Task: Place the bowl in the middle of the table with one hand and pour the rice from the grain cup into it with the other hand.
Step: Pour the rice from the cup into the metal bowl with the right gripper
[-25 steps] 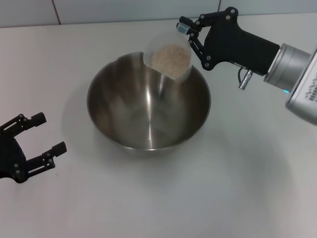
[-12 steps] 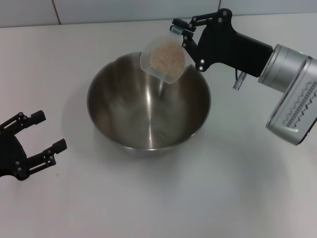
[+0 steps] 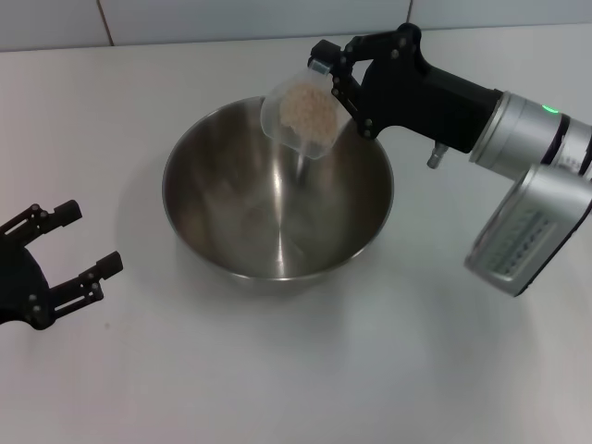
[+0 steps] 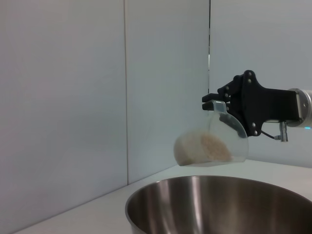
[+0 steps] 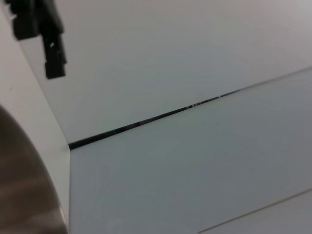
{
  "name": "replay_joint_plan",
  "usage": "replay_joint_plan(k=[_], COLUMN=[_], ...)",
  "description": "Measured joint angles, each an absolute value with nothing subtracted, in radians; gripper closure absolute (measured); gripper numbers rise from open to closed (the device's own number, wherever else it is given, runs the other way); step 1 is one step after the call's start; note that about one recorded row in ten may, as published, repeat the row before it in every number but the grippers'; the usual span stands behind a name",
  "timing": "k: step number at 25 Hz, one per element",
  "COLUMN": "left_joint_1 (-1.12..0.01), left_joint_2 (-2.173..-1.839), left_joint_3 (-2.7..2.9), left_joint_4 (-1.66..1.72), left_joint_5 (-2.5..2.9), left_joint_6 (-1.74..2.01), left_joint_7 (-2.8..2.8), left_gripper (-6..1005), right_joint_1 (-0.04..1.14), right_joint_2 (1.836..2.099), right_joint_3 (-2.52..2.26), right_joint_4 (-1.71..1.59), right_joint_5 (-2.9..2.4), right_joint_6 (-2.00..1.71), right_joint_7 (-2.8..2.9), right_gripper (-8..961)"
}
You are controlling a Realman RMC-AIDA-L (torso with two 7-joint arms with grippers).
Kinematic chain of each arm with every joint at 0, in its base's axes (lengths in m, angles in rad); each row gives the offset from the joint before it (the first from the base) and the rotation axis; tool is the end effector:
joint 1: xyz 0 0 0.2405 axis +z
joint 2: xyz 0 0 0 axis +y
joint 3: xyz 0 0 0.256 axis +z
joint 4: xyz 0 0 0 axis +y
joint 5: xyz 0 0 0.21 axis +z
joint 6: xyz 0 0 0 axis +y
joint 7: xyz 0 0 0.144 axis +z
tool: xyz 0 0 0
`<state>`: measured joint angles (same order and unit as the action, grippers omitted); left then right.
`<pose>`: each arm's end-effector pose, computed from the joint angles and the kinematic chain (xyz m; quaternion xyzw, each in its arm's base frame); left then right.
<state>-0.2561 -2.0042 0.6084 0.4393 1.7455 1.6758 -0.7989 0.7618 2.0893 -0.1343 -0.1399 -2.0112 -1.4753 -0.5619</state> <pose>-0.3382 0.2439 0.0263 -0.8992 -0.1257 -0.3105 0.2815 0.2029 0.3657 -0.0407 -0.7496 -0.4513 0.1748 0.4516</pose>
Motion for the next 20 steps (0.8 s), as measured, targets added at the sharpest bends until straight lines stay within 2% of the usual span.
replay_joint_plan(k=[20], left_joint_1=[-0.239], left_joint_2=[-2.022], left_joint_3=[0.601], left_joint_4=[0.44], left_joint_5=[1.746], left_joint_6=[1.67], left_joint_7=[-0.773], left_gripper=[186], right_joint_1=[0.755], right_joint_2=[2.089], right_joint_3=[-0.137], right_joint_4=[-0.046], right_joint_5=[-1.974], right_joint_6=[-1.452], right_joint_7=[-1.151], right_gripper=[934])
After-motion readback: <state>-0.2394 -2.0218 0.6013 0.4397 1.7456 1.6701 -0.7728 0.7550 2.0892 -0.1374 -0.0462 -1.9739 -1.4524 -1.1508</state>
